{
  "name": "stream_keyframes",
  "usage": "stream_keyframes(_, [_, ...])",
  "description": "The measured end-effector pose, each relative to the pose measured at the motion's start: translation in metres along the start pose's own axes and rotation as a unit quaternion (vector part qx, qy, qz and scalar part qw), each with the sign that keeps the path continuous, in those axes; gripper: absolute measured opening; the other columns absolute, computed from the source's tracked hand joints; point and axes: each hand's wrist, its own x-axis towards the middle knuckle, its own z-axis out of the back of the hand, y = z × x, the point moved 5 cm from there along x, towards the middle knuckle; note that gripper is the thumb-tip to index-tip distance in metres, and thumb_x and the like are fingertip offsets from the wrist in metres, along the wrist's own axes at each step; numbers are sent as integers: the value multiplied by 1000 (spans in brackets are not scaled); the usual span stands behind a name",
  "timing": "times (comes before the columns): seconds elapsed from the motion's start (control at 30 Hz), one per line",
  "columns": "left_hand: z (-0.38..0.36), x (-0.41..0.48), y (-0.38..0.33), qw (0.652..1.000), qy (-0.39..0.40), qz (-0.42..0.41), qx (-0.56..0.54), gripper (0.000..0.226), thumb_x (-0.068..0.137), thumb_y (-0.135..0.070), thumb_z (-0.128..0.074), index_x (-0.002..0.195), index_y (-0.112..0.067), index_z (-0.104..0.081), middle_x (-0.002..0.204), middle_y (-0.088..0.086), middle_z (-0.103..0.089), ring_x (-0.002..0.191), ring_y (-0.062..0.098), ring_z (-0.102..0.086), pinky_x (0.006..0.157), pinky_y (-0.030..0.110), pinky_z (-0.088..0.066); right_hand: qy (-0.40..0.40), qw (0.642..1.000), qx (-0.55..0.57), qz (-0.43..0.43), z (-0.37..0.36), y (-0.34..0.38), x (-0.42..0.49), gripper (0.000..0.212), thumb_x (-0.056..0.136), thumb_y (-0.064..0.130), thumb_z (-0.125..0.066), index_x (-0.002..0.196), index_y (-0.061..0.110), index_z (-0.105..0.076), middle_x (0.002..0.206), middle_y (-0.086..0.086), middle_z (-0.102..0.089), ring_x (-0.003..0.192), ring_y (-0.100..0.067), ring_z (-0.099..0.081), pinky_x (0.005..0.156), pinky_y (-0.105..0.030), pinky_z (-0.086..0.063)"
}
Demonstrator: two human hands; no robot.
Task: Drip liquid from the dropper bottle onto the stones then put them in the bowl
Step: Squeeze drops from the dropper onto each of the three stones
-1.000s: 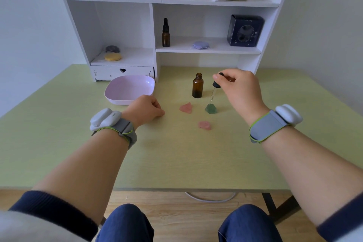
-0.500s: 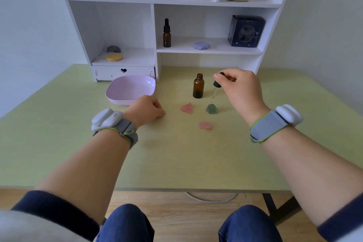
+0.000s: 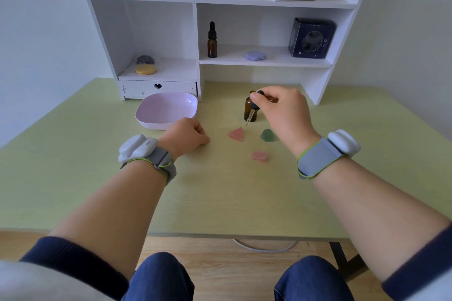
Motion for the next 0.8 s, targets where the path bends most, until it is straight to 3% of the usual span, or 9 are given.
stream_keyframes(0.07, [0, 0, 0, 1000, 0, -1, 2, 8, 80, -20, -69, 79, -13, -65, 75, -1, -60, 68, 17, -53, 62, 26, -45, 2, 1000, -2, 0, -4, 2, 0, 21, 88, 33, -64, 76, 20, -75, 59, 17, -64, 52, 10, -54, 49, -7, -38])
stream_keyframes(0.17, [0, 0, -1, 1000, 1, -3, 6, 9, 81, -20, -69, 82, -11, -66, 78, 0, -61, 71, 18, -54, 64, 27, -46, 1, 1000, 1, 3, -9, 6, -1, 23, 88, 31, -64, 73, 17, -74, 51, 19, -59, 48, 8, -52, 46, -9, -34])
stream_keyframes(0.3, [1, 0, -1, 1000, 1, -3, 7, 9, 81, -20, -69, 82, -12, -65, 80, 1, -62, 72, 19, -55, 65, 28, -47, 3, 1000, 4, -3, -14, 10, -1, 24, 88, 33, -63, 73, 18, -75, 56, 14, -63, 45, -4, -52, 49, -24, -45])
stream_keyframes(0.53, [0, 0, 0, 1000, 0, -1, 5, 8, 81, -21, -69, 81, -13, -65, 79, 0, -62, 70, 18, -54, 62, 26, -45, 16, 1000, -2, -2, -21, 14, -1, 25, 89, 32, -62, 73, 17, -74, 56, 13, -64, 66, -20, -67, 57, -30, -49])
stream_keyframes(0.8, [0, 0, -1, 1000, -1, 0, 10, 7, 80, -21, -68, 79, -15, -64, 78, -1, -62, 69, 17, -54, 57, 24, -43, 22, 1000, -3, 0, -22, 16, 0, 27, 90, 33, -61, 72, 17, -73, 61, 0, -69, 68, -27, -69, 62, -37, -54])
